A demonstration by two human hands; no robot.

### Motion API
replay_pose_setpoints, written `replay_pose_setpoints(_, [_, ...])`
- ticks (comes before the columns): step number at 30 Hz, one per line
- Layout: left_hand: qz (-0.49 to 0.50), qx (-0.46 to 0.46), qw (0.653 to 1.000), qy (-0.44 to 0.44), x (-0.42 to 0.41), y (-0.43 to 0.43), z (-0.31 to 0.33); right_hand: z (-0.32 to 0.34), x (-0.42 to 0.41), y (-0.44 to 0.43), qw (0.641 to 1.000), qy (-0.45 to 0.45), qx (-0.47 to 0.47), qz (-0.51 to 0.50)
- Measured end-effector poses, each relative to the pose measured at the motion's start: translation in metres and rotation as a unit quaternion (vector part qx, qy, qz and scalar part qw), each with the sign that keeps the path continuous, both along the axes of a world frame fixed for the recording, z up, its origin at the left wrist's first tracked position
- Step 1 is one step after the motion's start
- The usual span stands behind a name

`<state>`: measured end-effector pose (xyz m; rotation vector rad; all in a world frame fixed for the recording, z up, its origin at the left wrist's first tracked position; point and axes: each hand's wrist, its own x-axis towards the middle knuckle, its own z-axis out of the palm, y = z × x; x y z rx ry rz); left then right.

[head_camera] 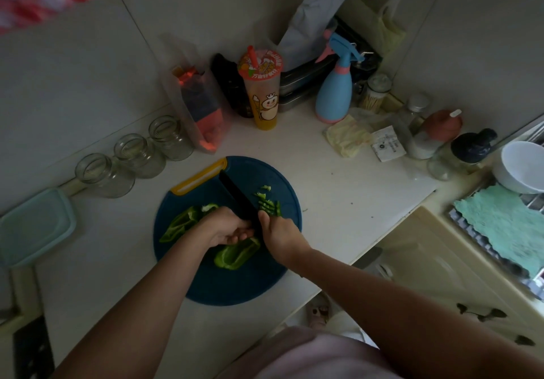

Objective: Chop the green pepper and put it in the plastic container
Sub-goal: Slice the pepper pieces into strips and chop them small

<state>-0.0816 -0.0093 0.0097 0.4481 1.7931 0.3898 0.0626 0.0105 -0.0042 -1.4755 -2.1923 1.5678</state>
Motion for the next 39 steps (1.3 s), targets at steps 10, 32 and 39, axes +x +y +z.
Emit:
replay_pose_setpoints(10, [0.038,0.014,0.999,0.023,0.01,0.003,-0.004,-0.002,0.032,0.01,0.997,0.003,-0.066,-0.029])
replay_pose_setpoints(32, [-0.004,0.009,1.0,-0.001,-0.003,0.008,-0.015,0.003,0.035,0.014,0.996,-0.018,-0.079,0.026])
replay_pose_setpoints(39, [-0.01,0.005,1.0,0.006,-0.003,0.009,-0.014,0.001,0.033,0.014,0.996,-0.022,-0.086,0.022])
